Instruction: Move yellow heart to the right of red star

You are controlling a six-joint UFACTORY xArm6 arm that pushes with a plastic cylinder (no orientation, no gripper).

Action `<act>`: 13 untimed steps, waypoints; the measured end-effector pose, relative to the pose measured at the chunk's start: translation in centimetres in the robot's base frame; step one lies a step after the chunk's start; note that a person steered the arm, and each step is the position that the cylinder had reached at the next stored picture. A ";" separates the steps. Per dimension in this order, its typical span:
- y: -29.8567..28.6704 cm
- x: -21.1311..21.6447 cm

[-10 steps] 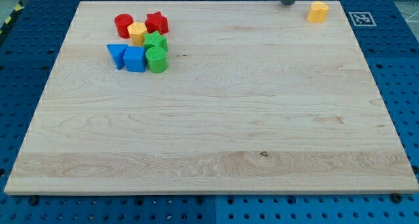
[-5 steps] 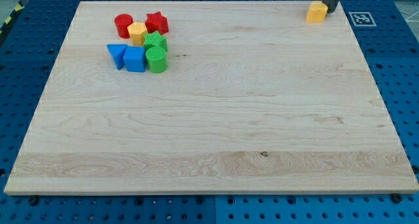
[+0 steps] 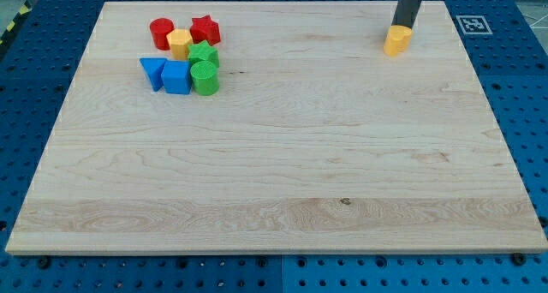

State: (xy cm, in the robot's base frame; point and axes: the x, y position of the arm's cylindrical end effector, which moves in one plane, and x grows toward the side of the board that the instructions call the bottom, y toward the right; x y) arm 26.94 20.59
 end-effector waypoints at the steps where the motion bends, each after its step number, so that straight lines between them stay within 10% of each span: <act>1: 1.7 2.1; 9: -17.0 -0.4; 13: -12.8 2.0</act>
State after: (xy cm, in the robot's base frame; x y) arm 28.94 7.82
